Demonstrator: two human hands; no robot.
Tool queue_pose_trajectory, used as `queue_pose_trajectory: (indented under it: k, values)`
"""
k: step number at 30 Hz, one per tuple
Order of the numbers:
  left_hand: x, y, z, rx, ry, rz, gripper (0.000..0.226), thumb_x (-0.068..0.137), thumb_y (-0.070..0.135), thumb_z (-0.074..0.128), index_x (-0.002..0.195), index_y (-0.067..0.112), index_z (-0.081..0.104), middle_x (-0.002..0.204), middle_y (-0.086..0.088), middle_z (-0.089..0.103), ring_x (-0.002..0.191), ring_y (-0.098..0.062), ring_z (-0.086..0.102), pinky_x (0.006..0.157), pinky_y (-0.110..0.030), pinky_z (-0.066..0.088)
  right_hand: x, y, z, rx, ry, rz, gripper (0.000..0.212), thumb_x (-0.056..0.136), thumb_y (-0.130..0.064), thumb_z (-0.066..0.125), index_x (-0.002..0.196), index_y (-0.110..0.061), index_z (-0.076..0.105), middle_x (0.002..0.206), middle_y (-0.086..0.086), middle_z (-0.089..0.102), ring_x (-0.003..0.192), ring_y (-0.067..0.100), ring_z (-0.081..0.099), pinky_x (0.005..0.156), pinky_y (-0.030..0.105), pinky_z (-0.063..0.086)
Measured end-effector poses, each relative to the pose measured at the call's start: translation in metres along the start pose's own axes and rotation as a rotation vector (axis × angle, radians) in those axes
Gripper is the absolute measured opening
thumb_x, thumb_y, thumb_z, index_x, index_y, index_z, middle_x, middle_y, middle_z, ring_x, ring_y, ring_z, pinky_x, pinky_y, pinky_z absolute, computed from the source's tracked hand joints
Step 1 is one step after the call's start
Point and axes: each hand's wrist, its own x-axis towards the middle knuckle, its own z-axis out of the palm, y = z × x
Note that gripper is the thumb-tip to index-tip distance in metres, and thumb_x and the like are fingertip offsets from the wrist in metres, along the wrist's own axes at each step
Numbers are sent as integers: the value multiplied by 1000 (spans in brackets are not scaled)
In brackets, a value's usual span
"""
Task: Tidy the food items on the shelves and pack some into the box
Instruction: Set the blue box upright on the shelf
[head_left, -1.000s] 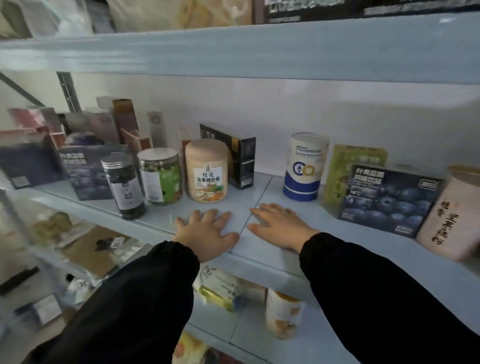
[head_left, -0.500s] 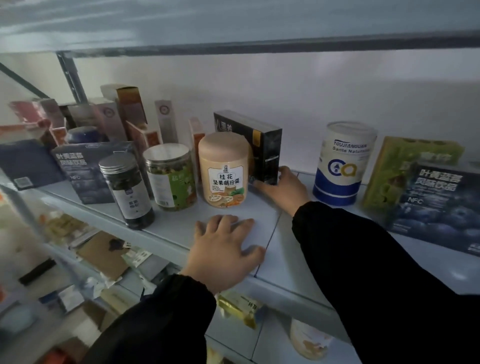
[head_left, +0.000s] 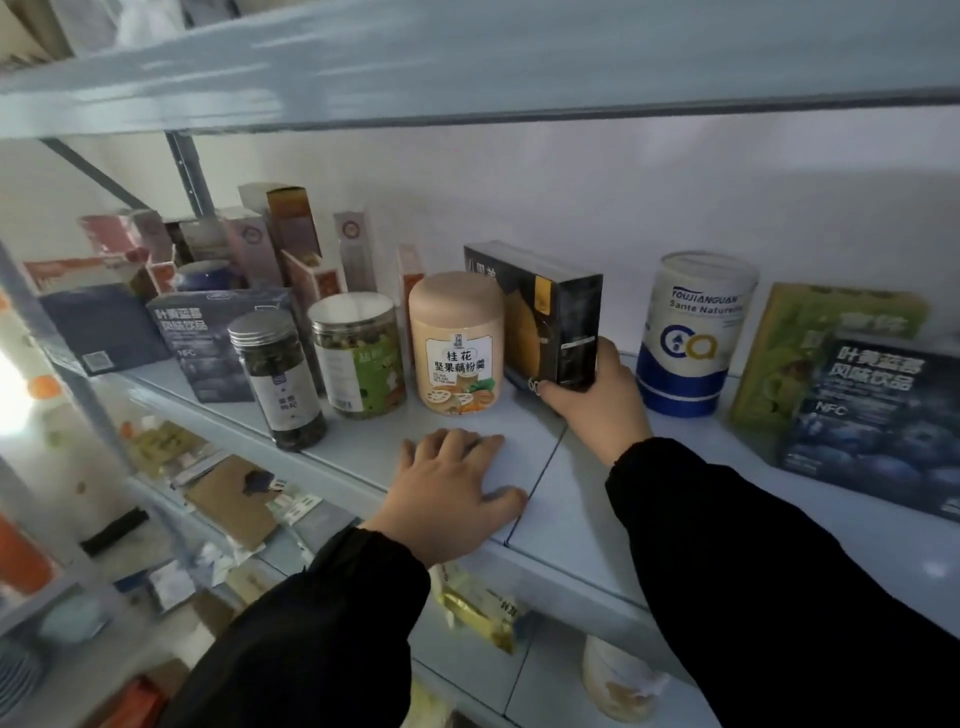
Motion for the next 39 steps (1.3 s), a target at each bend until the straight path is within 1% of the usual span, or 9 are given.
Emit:
queue_pose_trajectory:
  k: [6, 10, 14, 17, 23, 26, 29, 34, 39]
  values:
    - [0, 4, -2, -108, 5, -55, 93, 83, 80, 38, 161, 32, 26, 161, -1, 35, 150, -27, 29, 123, -46, 20, -48, -14, -42, -3, 85, -48, 69, 71, -54, 84, 130, -39, 52, 116, -5, 65, 102, 8, 64, 81, 21, 54]
    - [-15, 27, -10, -915, 172, -55, 58, 103, 37, 57, 157, 34, 37, 152, 5, 48, 135, -15, 50, 114, -40, 41, -87, -36, -56, -55, 165, -84, 72, 74, -50, 81, 137, -39, 48, 116, 1, 55, 93, -5, 50, 71, 5, 36]
    - [-24, 57, -11, -1587, 155, -54, 51, 105, 40, 55, 154, 39, 41, 148, 6, 53, 127, -15, 60, 94, -44, 59, -130, -60, -55, -8, 245, -185, 70, 74, -42, 84, 136, -37, 50, 112, -6, 56, 102, 7, 52, 79, 15, 44]
    - [-28, 65, -18, -1890, -32, -88, 58, 103, 46, 56, 157, 30, 40, 151, -12, 55, 126, -36, 64, 100, -57, 56, -155, -76, -53, 85, 243, -230, 64, 77, -45, 82, 131, -47, 47, 118, -16, 56, 117, 7, 53, 91, 15, 46]
    - [-50, 64, -31, -1907, -112, 8, 58, 113, 43, 33, 89, 29, 84, 98, -6, 79, 88, -23, 75, 75, -40, 59, -161, -84, -46, 570, 87, 34, 44, 97, -63, 42, 134, -50, 60, 122, -5, 69, 112, 13, 69, 86, 35, 60]
    - [-57, 63, -30, -1909, -119, -26, 39, 109, 46, 45, 120, 24, 75, 124, -17, 73, 114, -36, 71, 91, -52, 61, -147, -80, -45, 463, 43, 100, 29, 109, -44, 46, 119, -38, 72, 108, -12, 77, 102, 4, 71, 87, 27, 55]
    - [-61, 67, -29, -1947, -166, -87, 68, 93, 51, 64, 152, 21, 48, 147, -22, 57, 132, -40, 59, 100, -62, 53, -144, -80, -38, 638, -2, 262, 33, 106, -49, 52, 90, -30, 73, 79, -8, 77, 83, 12, 75, 84, 37, 59]
    - [-62, 59, -27, -1965, -236, -17, 56, 99, 51, 52, 145, 19, 56, 146, -25, 55, 132, -41, 58, 90, -50, 60, -152, -82, -31, 761, -62, 271, 36, 110, -46, 44, 93, -20, 63, 63, -9, 73, 57, 3, 71, 50, 17, 53]
    - [-70, 52, -27, -2104, -273, 39, 39, 106, 42, 48, 113, 20, 79, 116, -11, 74, 104, -24, 73, 89, -39, 58, -162, -89, -19, 622, -67, 171, 73, 92, -83, 42, 150, -39, 49, 135, -2, 68, 128, 20, 64, 106, 45, 51]
